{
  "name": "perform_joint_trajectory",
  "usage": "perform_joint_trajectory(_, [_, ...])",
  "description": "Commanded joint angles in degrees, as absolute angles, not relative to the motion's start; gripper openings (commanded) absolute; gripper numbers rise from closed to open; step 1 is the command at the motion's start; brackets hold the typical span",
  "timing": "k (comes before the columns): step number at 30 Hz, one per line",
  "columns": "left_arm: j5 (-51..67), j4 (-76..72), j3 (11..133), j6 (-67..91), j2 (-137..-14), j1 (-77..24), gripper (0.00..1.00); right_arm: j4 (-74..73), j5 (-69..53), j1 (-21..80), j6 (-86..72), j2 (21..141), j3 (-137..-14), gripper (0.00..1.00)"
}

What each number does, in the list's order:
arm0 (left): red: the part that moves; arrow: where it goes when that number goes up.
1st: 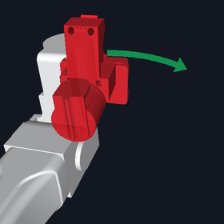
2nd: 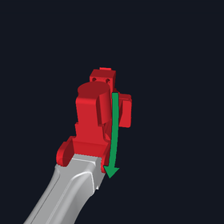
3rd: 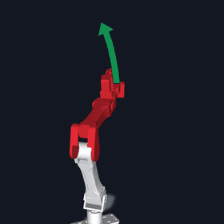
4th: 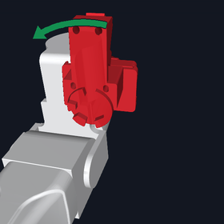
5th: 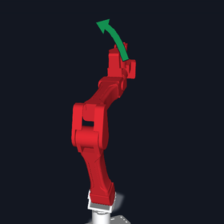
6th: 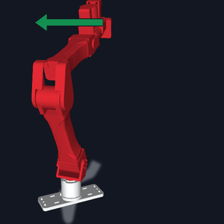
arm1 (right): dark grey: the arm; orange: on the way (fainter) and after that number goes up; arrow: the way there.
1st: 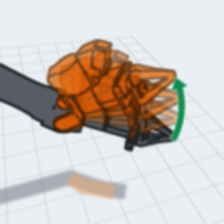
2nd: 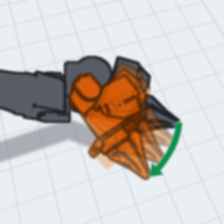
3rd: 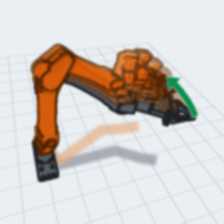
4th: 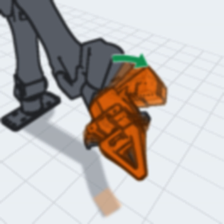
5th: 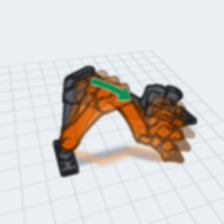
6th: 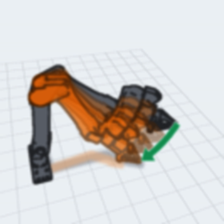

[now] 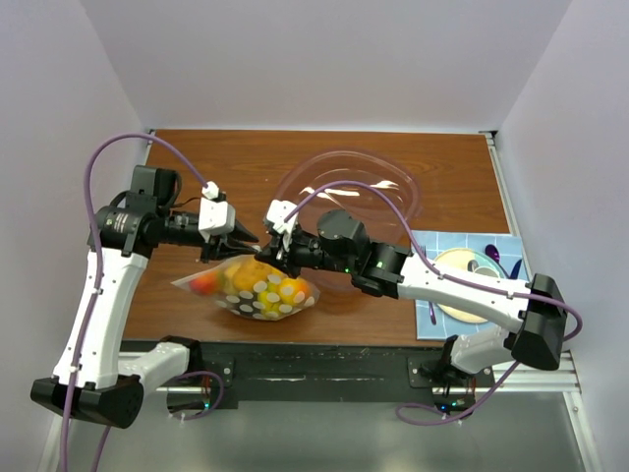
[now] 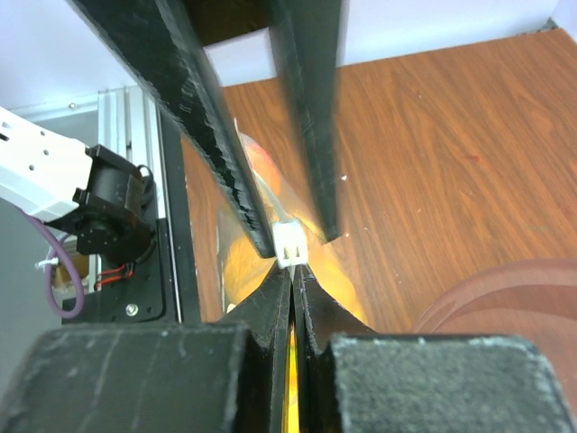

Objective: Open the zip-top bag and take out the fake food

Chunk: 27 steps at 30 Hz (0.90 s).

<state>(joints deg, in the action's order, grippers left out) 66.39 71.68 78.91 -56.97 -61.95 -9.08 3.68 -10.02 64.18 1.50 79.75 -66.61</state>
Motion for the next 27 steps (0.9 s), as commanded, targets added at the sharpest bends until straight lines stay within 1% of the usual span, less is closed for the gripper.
perform_joint_trajectory(1, [69.34, 68.82, 81.04, -54.4, -60.82, -9.14, 0.34, 5.1, -9.76, 64.16, 1.41, 77.43, -67.5, 0.0])
perform_joint_trajectory(3, [69.43, 68.82, 80.25, -54.4, -60.65, -9.14, 0.34, 5.01, -9.84, 64.16, 1.32, 77.52, -67.85, 0.0])
perform_joint_trajectory(7, [69.43, 69.61, 78.67, -55.37, -60.38, -9.14, 0.3, 4.92, -9.76, 64.07, 1.23, 77.52, -67.94, 0.0])
perform_joint_trajectory(11, [68.73, 71.63, 78.4, -57.21, -60.73, -9.14, 0.32, 4.57, -9.58, 63.9, 1.32, 77.26, -67.94, 0.0])
perform_joint_trajectory(14, [69.17, 74.87, 78.4, -60.28, -61.26, -9.14, 0.38, 4.57, -9.58, 63.9, 1.32, 77.17, -68.03, 0.0])
perform_joint_trajectory(18, [69.17, 75.32, 77.87, -60.47, -61.17, -9.14, 0.44, 4.57, -10.02, 63.81, 1.05, 77.61, -68.38, 0.0])
perform_joint_trajectory(19, [69.26, 75.32, 77.78, -60.56, -61.08, -9.14, 0.48, 4.48, -10.11, 63.72, 0.97, 77.61, -68.47, 0.0])
perform_joint_trajectory(21, [69.52, 75.24, 77.78, -60.73, -61.0, -9.23, 0.49, 4.57, -10.46, 63.81, 0.88, 77.96, -68.64, 0.0])
perform_joint_trajectory(24, [69.96, 73.83, 77.87, -59.77, -61.26, -9.23, 0.44, 4.66, -10.72, 63.81, 0.53, 78.4, -68.82, 0.0])
perform_joint_trajectory(25, [70.05, 73.74, 77.96, -59.94, -61.61, -9.23, 0.37, 4.66, -10.9, 63.81, 0.44, 78.31, -68.91, 0.0])
perform_joint_trajectory(27, [70.22, 73.39, 78.05, -59.94, -61.87, -9.23, 0.29, 4.57, -11.07, 63.81, 0.44, 78.31, -68.99, 0.0])
